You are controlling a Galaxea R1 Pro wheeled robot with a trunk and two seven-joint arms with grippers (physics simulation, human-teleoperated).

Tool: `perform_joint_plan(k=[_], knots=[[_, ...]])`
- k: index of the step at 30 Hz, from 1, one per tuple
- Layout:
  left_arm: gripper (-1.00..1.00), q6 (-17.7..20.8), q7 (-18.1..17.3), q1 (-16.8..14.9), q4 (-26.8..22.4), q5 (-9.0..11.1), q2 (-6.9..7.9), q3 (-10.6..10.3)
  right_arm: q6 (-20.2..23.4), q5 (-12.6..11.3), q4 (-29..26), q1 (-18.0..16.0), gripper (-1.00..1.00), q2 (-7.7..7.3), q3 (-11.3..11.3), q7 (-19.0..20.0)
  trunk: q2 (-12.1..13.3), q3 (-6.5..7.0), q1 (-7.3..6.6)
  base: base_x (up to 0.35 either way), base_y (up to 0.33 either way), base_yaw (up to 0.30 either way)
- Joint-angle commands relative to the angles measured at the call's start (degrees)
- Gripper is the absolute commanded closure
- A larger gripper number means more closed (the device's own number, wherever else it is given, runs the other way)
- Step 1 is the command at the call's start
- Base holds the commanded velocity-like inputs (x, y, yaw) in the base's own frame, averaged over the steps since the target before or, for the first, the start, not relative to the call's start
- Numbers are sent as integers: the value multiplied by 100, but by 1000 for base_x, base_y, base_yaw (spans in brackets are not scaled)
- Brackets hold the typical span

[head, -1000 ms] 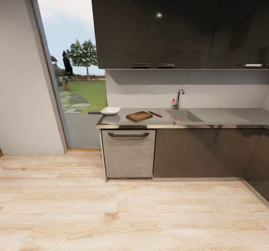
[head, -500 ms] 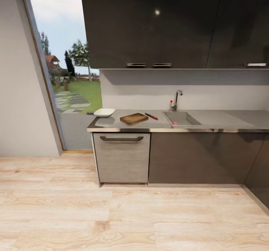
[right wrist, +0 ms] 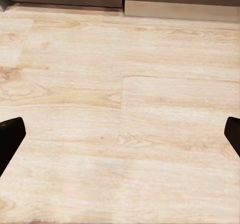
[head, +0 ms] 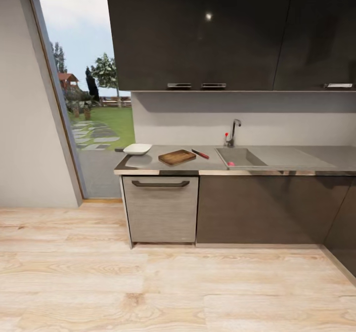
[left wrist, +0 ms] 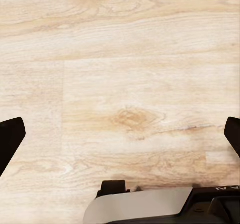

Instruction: In the kitchen, take the Vidalia onion out of the sink, dice it on the chopping board with the paring knife, put the diced onion into the bowl on the countertop, then place both the paring knife and the chopping board into the sink.

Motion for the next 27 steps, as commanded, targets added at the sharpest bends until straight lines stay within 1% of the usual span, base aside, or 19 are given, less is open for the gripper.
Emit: perform_joint_plan(k=[1, 3, 5, 7, 9, 16, 20, 22, 27], knots=[[-100, -7, 47, 2, -2, -12, 2, -27, -10, 0, 0, 1, -100, -4, 18, -36, -2, -3, 1, 57, 0, 0], [-100, -7, 47, 0, -2, -13, 1, -27, -9, 3, 18, 1, -100, -4, 21, -34, -2, -3, 1, 38, 0, 0], [-100, -73, 28, -66, -68, -78, 67, 35, -75, -20, -48, -65, -100, 56, 8, -58, -2, -3, 1, 0, 0, 0], [-100, -137, 29, -132, -132, -124, 132, 35, -96, -19, -76, -87, -100, 56, 8, -58, -2, -3, 1, 0, 0, 0], [-100, -201, 35, -144, -197, -124, 195, 35, -100, -17, -91, -81, -100, 58, 6, -54, -2, -3, 1, 0, 0, 0], [-100, -427, 54, -137, -423, -85, 423, 45, -318, -31, -105, -63, -100, -117, -8, -57, -2, -3, 1, 0, 0, 0], [-100, -486, 61, -138, -552, -78, 544, 55, -353, -34, -106, -62, -100, -143, -9, -57, -2, -3, 1, 0, 0, 0], [-100, -488, 63, -136, -617, -76, 557, 58, -360, -34, -106, -61, -100, -149, -9, -57, -2, -3, 1, 0, 0, 0], [-100, -490, 65, -135, -663, -72, 568, 60, -365, -35, -107, -61, -100, -154, -10, -61, 198, 86, -108, 0, 0, 0]])
